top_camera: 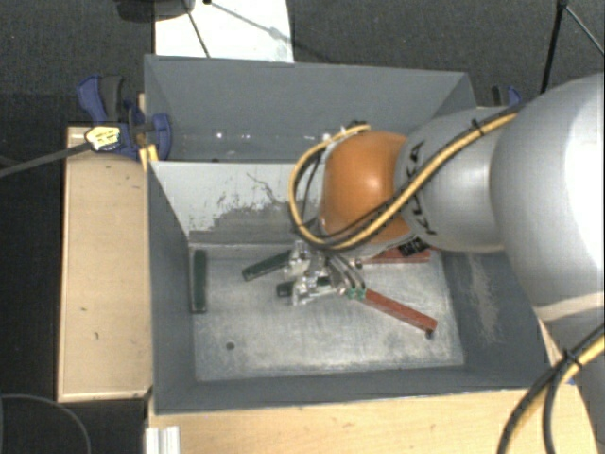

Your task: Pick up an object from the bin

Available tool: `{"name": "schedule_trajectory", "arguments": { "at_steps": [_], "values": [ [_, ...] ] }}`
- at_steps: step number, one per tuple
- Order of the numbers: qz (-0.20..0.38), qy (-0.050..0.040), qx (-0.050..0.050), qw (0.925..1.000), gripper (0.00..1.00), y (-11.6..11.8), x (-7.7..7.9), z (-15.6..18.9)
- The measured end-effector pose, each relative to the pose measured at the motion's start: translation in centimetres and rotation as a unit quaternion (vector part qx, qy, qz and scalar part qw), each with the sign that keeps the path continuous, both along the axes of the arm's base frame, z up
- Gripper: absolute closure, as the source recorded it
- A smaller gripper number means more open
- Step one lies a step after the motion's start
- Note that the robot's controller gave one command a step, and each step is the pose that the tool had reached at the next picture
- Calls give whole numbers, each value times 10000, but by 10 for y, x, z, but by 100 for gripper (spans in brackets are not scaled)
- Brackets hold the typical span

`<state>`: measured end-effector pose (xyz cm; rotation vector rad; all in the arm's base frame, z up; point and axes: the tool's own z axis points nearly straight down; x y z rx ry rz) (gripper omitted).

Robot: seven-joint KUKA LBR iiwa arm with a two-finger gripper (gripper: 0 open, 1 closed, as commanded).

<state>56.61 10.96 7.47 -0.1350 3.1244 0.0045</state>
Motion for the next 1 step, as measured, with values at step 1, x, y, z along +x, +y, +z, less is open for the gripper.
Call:
{"name": "schedule_trajectory", "arguments": {
  "at_steps": [1],
  "values": [
    [23,51,-12,10000,100,-6,-7,145]
  ]
}}
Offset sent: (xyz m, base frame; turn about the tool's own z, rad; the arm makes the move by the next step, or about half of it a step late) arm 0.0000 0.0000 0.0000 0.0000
